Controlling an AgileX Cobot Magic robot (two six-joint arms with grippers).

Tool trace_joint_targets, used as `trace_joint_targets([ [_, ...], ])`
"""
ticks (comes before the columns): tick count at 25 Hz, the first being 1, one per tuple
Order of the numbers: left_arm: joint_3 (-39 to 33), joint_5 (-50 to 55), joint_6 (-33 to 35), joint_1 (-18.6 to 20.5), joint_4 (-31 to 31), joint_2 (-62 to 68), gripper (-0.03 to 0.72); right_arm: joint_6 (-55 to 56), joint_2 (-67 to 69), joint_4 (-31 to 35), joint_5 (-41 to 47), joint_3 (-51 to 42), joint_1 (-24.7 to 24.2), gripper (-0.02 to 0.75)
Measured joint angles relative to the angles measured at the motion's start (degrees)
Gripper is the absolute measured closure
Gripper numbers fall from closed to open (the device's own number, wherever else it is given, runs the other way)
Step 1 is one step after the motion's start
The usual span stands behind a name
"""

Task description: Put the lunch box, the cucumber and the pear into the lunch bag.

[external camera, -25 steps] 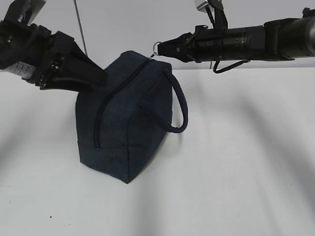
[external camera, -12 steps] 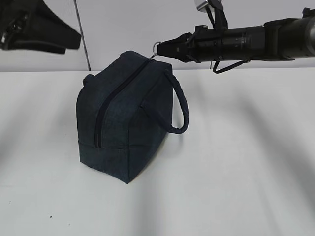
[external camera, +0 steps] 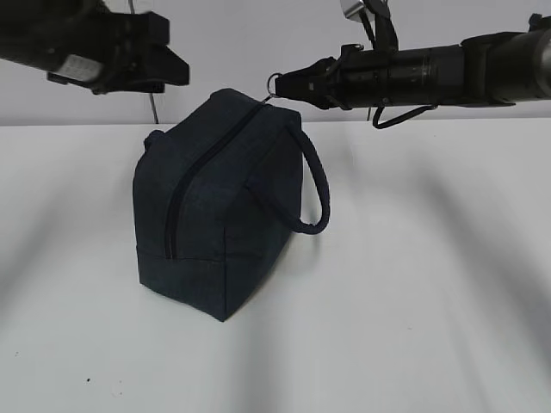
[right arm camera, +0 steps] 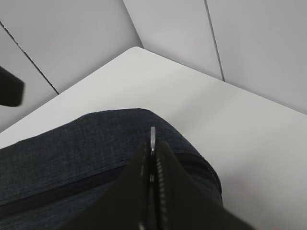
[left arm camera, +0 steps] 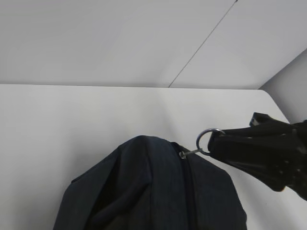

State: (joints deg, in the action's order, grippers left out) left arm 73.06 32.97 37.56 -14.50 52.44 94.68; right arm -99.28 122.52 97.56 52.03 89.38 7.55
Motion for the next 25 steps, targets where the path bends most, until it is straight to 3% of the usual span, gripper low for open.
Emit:
trace_joint_targets([
  [6, 8.8, 0.3, 1.1, -1.4, 0.2, 10.0, 0.419, 0.0, 0.0, 0.0, 0.0, 0.0, 0.0, 0.732],
  [13, 10.8, 1.1, 1.1, -1.4, -0.4, 14.4, 0.428, 0.0, 0.0, 0.0, 0.0, 0.0, 0.0, 0.732],
  [19, 10.9, 3.6, 2.2, -1.6, -0.5, 14.5, 0.655, 0.0, 0.0, 0.0, 0.0, 0.0, 0.0, 0.732],
  [25, 11.0, 7.6, 2.4, -1.6, -0.6, 13.7, 0.669, 0.9, 0.0, -0.1, -0.2, 0.0, -0.4, 0.732],
])
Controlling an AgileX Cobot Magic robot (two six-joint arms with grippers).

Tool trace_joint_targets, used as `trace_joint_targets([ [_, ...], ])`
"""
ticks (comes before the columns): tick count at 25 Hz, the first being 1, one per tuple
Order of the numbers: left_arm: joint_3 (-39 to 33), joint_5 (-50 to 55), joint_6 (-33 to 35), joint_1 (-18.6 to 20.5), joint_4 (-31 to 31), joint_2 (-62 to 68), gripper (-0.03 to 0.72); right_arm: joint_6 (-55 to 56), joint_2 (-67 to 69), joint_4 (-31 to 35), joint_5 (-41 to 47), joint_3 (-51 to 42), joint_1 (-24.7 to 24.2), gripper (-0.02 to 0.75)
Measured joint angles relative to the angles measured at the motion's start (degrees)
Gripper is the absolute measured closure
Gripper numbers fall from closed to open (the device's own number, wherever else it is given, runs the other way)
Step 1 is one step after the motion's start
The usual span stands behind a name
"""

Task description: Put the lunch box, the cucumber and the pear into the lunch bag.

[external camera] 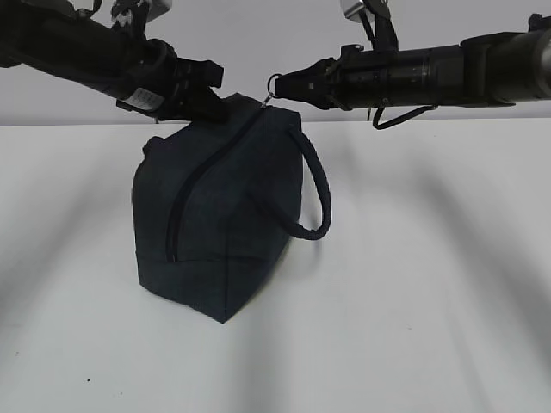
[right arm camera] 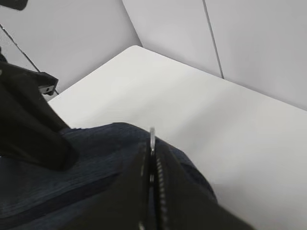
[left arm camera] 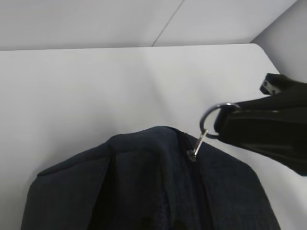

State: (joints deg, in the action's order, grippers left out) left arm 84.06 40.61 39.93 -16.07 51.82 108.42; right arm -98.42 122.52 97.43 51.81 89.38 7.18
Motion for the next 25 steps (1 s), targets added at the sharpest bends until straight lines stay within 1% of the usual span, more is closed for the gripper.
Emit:
trace_joint_targets([
  [9, 0.0, 6.4, 0.0, 0.0, -1.2, -3.2, 0.671, 1.1, 0.0, -1.0, 0.5, 0.0, -3.0, 0.732],
  [16, -0.2, 9.2, 0.1, -0.1, -2.0, -5.8, 0.671, 1.3, 0.3, -2.5, -0.1, 0.0, -3.2, 0.732],
  [21, -0.2, 10.1, 0.2, -0.1, -2.7, -7.9, 0.671, 1.3, 3.1, -2.5, -1.3, 0.6, -3.2, 0.732],
  [25, -0.5, 10.1, 1.6, -0.1, -2.4, -9.1, 0.671, 1.5, 4.4, -2.2, -1.0, 0.8, -3.2, 0.732],
])
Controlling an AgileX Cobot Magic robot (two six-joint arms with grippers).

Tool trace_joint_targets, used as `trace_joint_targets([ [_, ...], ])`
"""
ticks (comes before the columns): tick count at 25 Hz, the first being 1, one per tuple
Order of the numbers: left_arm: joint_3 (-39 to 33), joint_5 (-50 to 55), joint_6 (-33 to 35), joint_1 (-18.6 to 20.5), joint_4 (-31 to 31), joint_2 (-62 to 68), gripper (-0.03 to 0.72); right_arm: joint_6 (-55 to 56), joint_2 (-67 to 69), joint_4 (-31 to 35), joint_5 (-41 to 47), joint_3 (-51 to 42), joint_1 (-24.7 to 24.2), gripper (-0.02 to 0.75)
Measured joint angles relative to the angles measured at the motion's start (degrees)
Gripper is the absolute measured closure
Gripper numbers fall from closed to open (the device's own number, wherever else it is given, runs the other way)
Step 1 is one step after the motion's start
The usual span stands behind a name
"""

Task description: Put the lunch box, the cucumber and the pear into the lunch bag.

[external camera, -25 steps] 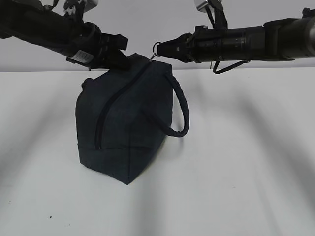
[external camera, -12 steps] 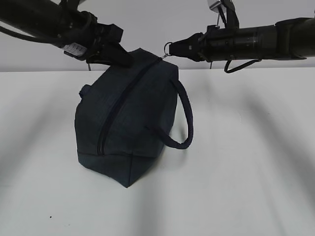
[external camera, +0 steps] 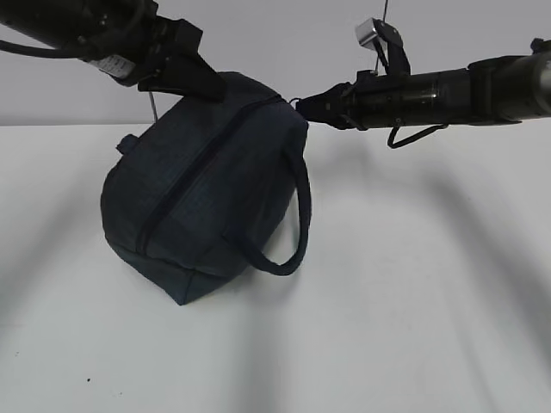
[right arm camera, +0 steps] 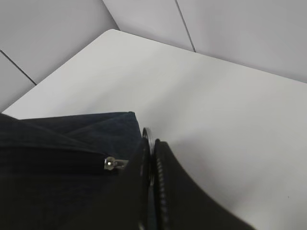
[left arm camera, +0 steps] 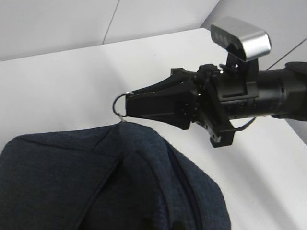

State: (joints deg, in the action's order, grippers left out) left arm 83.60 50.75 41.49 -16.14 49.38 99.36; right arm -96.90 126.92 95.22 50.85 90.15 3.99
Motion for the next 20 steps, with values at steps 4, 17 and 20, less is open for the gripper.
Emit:
trace_joint_targets([
  [4, 0.0, -0.3, 0.8, 0.0, 1.2, -0.1, 0.671, 0.0, 0.4, 0.5, 0.2, 0.1, 0.0, 0.732],
  [17, -0.2, -1.8, 1.5, -2.0, 8.8, 3.8, 0.671, 0.1, 0.7, 0.4, -2.4, 0.1, -0.4, 0.509],
  [20, -0.2, -6.3, 2.2, -2.1, 9.6, 5.6, 0.671, 0.1, 0.3, -1.5, -5.2, 0.1, -0.4, 0.346],
])
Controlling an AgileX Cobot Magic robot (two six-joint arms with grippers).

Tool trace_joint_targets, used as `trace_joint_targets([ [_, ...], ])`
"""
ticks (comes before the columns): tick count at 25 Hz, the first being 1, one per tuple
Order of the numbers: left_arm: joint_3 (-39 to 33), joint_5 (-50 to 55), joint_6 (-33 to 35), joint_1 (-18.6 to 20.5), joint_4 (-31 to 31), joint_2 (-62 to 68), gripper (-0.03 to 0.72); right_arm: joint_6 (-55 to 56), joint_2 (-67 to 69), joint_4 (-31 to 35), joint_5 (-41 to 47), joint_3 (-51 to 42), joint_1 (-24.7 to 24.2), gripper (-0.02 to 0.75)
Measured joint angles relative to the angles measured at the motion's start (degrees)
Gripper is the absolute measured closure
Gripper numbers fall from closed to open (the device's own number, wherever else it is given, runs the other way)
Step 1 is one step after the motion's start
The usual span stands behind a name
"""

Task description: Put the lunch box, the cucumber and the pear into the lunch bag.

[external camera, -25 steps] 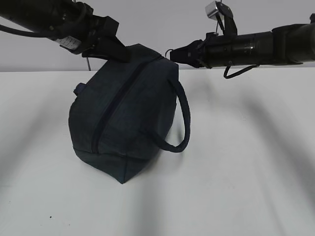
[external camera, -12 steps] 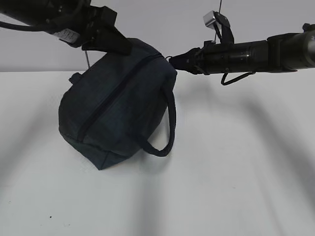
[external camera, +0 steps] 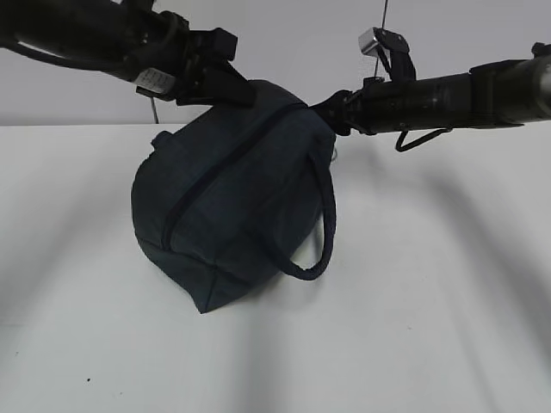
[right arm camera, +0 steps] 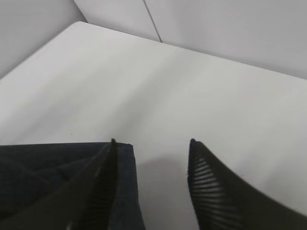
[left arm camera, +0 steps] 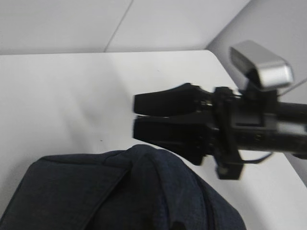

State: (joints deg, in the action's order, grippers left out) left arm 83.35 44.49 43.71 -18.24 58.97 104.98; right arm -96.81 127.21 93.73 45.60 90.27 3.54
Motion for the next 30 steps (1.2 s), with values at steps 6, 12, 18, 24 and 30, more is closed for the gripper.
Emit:
trace_joint_targets([
  [6, 0.1, -7.0, 0.3, 0.0, 1.9, 3.1, 0.62, 8.5, -7.2, -15.4, -10.7, 0.0, 0.0, 0.29],
  [12, 0.6, -7.3, 0.3, 0.4, 2.0, 2.5, 0.322, 29.2, -14.7, -35.7, -13.7, 0.0, -0.1, 0.287],
  [18, 0.6, -4.7, 0.3, 3.8, 0.0, -2.8, 0.27, 58.9, -20.0, -66.8, -6.5, 0.0, -0.1, 0.287],
  [24, 0.7, -1.6, -1.4, 8.1, -7.7, -11.2, 0.266, 78.4, -23.7, -86.9, 7.3, 0.0, -0.1, 0.287],
  [30, 0.7, 4.2, -13.2, 10.9, -27.1, -18.1, 0.265, 82.6, -28.8, -92.5, 14.7, 0.0, -0.2, 0.317],
])
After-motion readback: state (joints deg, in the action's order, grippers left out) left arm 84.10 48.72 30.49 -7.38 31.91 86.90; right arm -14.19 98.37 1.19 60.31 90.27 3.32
